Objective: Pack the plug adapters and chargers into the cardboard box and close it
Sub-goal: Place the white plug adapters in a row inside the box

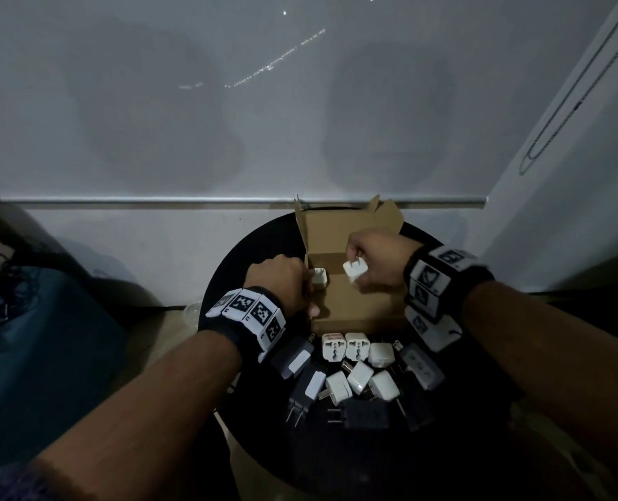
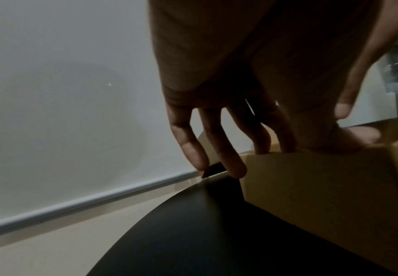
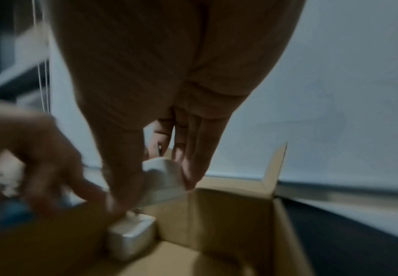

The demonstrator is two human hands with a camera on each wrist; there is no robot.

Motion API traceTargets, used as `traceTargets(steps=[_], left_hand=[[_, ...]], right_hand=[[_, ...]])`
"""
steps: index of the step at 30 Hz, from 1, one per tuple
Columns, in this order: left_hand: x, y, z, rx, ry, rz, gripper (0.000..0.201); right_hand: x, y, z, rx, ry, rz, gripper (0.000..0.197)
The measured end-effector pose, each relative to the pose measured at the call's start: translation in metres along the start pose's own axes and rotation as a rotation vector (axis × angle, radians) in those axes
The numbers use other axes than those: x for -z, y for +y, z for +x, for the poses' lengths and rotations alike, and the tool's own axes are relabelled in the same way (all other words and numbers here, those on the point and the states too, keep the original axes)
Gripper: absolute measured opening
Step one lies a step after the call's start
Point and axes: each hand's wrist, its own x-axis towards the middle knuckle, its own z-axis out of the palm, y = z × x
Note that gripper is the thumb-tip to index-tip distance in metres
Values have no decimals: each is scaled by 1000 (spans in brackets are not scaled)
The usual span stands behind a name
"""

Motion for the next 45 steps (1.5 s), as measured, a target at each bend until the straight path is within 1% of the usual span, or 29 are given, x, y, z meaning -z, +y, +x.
traceTargets(steps=[4,7,12,14,17,22,25,26,28,30,31,32,34,36,38,43,45], left_hand=[[-2,-1,0,-14,-15,0,49],[-3,-3,0,-24,-11,-3,49],[-3,-2,0,-27,-13,-8,51],[-3,-2,0,-22,-5,-9,53],[-3,-1,1,-18,-8,-16,54],[-4,-3,1,-23,-11,-25,55],[-5,-5,-1,-26,2,-29,56],[-5,-5,-2,-29,6,-31,56],[-5,-6,-2,-29,8,-36,55],[-5,-6,-1,-25,7,-41,56],[-4,-5,-1,-25,4,-41,57],[-4,-4,-1,-26,2,-41,56],[-3,-3,1,-27,-2,-35,54],[-3,-3,1,-28,-4,-25,52],[-3,-3,1,-28,-4,-19,51],[-4,-3,1,-31,-4,-11,54],[-4,-3,1,-30,-5,-9,58]], right_hand=[[-1,-2,31,-53,-109,-155,39],[-9,-7,43,-30,-116,-245,38],[-29,-22,46,8,-100,-467,37],[-32,-24,44,9,-91,-506,36],[-30,-21,42,8,-80,-528,38],[-26,-24,47,-32,-188,-438,41],[-21,-20,49,-98,-189,-326,41],[-18,-17,49,-116,-177,-298,38],[-15,-11,46,-137,-169,-284,27],[-14,-6,42,-141,-232,-315,15],[-15,-4,39,-135,-281,-340,13],[-18,-1,37,-115,-330,-353,15],[-24,4,35,-54,-378,-317,30],[-28,3,35,-21,-345,-247,40],[-31,1,36,-7,-313,-218,43],[-32,-1,34,-18,-304,-199,41],[-23,-5,26,-31,-260,-199,33]])
